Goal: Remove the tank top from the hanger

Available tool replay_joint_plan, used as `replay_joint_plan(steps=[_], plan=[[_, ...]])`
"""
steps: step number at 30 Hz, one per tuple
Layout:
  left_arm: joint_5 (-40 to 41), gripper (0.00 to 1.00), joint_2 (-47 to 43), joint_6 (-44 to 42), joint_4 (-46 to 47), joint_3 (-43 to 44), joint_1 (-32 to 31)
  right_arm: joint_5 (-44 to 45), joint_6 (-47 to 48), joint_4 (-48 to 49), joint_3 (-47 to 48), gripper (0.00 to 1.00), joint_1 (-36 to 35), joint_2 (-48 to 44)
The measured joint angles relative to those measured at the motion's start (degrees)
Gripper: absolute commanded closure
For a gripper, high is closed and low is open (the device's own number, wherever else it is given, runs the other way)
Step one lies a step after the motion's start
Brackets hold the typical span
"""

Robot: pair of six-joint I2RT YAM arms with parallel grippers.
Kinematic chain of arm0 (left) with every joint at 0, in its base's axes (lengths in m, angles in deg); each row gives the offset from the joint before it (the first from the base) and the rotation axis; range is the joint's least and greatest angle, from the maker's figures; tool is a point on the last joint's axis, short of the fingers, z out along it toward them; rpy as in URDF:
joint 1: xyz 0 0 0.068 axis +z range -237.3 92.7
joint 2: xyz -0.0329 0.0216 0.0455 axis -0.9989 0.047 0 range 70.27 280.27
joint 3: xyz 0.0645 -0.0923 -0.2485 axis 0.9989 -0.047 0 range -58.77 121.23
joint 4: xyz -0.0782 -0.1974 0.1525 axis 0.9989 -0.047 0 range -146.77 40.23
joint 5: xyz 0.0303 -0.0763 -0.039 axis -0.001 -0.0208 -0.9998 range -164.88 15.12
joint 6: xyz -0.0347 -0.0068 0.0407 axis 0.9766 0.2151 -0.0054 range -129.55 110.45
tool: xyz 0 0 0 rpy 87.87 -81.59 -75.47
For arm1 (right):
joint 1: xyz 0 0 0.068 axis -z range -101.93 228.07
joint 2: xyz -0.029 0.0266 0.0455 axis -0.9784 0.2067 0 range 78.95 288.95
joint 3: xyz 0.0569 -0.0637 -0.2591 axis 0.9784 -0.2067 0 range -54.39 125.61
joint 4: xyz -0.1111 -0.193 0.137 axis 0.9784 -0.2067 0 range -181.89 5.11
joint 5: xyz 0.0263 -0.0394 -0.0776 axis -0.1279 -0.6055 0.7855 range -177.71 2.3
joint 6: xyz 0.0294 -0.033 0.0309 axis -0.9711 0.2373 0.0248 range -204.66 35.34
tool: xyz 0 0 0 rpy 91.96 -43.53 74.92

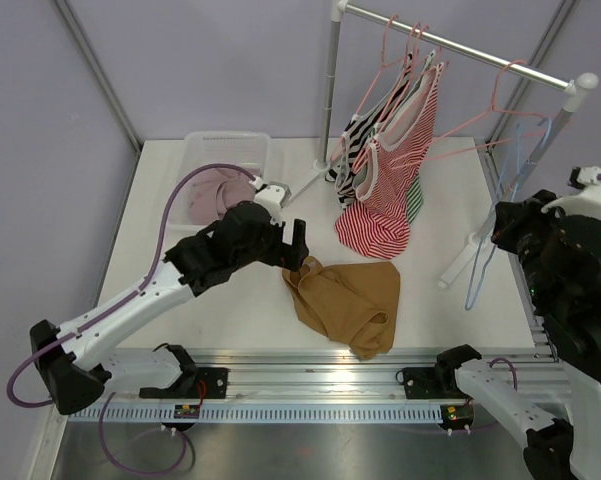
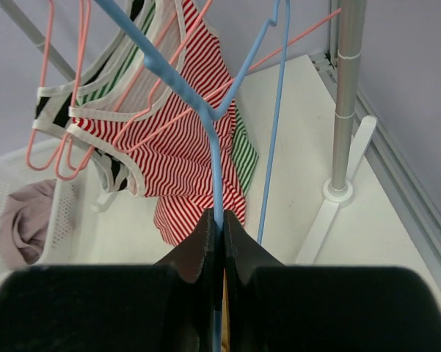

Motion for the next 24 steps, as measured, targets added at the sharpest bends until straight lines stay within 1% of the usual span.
replay_joint_plan(steps=[5,10,13,17,19,24], plan=[[0.52,0.01,-6.23,-0.02,-3.15,1.01,-0.33,1.42,1.97,1.09,3.63,1.00,0.00,10.10],[1.40,0.01,-10.93,-0.11,-5.92,1.40,-0.57,3.91,2.89,3.41,7.72,1.00,0.07,17.97],[1.81,0.01,-12.37,-0.20,-7.58,1.40,-0.59,4.94,3.48,4.33,8.83,1.00,1.18,20.50],[2.19,0.01,-13.79,-0.68,-9.22,1.40,-0.79,3.13,3.69,4.68,12.59,1.00,9.05,23.63],[2.21,0.01,-14.03,-0.81,-9.38,1.40,-1.01,2.16,3.56,4.74,13.66,1.00,11.43,24.33],[2.16,0.01,-13.81,-0.98,-9.38,1.40,-1.27,-0.87,3.48,4.70,14.43,1.00,12.85,24.87]])
